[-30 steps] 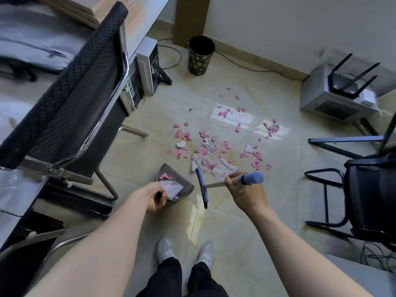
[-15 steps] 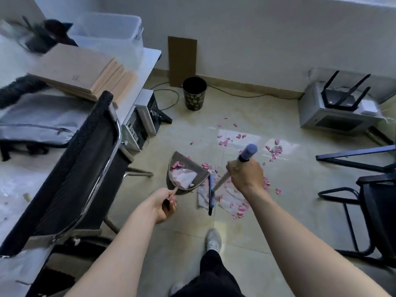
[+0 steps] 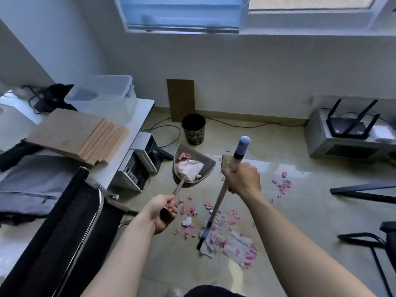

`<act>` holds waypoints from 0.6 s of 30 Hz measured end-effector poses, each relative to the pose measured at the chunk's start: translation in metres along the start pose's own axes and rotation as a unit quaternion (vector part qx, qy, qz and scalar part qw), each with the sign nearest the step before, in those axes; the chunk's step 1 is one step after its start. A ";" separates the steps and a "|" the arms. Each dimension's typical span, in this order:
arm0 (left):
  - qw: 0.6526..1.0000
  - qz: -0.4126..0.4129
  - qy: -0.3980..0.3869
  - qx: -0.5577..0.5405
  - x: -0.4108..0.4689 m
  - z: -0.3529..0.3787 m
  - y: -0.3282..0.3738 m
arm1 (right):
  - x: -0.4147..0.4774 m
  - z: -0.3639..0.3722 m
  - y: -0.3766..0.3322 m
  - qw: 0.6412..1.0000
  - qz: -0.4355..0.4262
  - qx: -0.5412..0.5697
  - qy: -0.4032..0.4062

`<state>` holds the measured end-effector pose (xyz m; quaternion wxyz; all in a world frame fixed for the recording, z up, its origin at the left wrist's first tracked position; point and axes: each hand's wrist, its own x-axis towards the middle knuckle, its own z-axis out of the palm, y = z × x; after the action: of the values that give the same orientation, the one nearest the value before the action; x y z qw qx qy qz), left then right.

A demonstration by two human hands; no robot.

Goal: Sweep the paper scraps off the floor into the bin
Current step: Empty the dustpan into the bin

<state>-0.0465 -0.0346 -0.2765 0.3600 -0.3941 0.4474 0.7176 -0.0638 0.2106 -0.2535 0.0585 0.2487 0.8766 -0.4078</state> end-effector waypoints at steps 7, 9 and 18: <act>0.999 0.035 -0.016 0.019 0.018 0.046 0.075 | 0.069 -0.007 -0.032 0.998 0.029 0.055 -0.012; 0.999 0.037 -0.029 0.018 0.028 0.052 0.094 | 0.089 -0.005 -0.042 0.995 0.050 0.078 -0.019; 0.996 0.074 -0.018 0.055 0.104 0.066 0.195 | 0.201 0.009 -0.098 0.993 0.087 0.077 0.003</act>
<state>-0.2771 -0.0233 -0.2802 0.3354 -0.3267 0.5077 0.7232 -0.2866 0.2290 -0.2532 0.0717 0.3290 0.8179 -0.4665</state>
